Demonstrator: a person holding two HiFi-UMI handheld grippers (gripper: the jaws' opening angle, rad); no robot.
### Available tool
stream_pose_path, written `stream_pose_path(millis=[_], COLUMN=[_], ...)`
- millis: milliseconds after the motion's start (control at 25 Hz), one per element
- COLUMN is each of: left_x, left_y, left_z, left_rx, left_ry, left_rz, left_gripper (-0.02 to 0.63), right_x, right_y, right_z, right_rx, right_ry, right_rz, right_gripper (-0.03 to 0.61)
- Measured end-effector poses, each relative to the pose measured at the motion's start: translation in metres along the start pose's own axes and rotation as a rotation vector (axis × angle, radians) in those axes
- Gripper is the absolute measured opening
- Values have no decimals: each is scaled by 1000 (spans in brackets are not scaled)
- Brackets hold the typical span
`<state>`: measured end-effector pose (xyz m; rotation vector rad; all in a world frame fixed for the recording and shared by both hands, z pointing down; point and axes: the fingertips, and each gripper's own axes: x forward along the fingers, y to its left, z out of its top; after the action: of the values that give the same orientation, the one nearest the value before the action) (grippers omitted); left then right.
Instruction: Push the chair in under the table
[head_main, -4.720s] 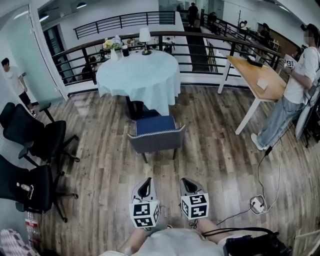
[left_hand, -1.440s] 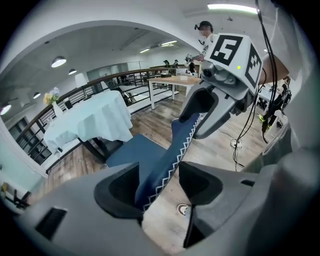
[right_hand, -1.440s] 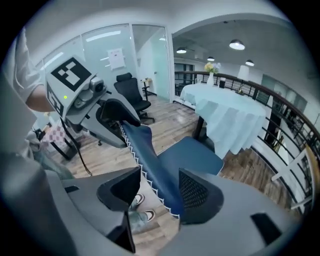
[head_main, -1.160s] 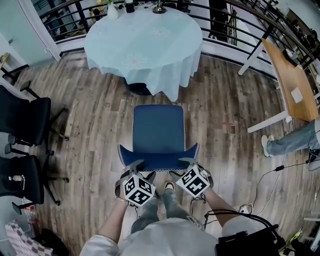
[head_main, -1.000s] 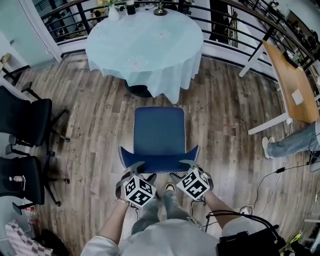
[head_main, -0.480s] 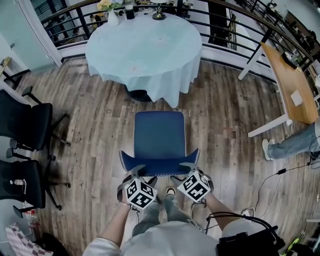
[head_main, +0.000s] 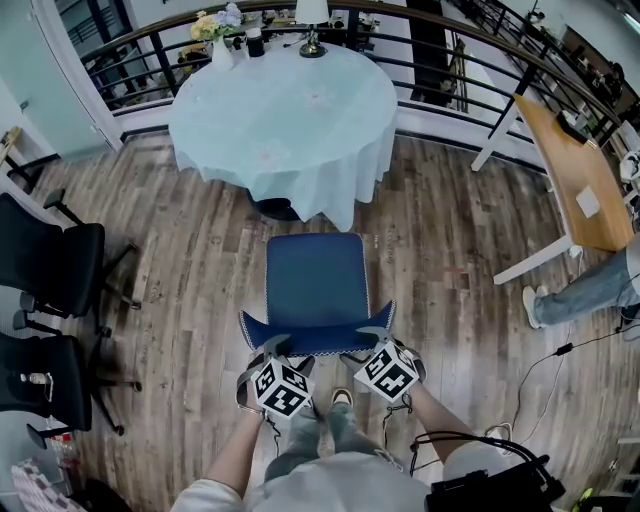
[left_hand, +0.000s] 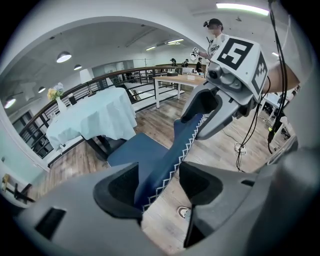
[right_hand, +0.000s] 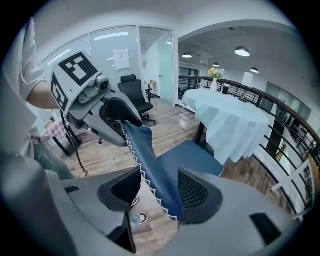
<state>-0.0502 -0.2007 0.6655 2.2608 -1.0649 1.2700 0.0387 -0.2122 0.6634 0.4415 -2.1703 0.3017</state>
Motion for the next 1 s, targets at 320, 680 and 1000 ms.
stream_pose_path(millis=[320, 680, 1000], left_x=[8, 22, 30], left_y=[13, 44, 61], left_z=[10, 26, 37], left_rx=[-10, -34, -30], left_ry=[7, 14, -3], left_rz=[-4, 2, 24], left_gripper=[253, 253, 253], right_x=[5, 20, 28], right_y=[-17, -49, -67], right_z=[8, 29, 43], right_rx=[-8, -25, -36], right_ry=[0, 14, -10], right_rz=[9, 40, 42], right_gripper=[244, 244, 244])
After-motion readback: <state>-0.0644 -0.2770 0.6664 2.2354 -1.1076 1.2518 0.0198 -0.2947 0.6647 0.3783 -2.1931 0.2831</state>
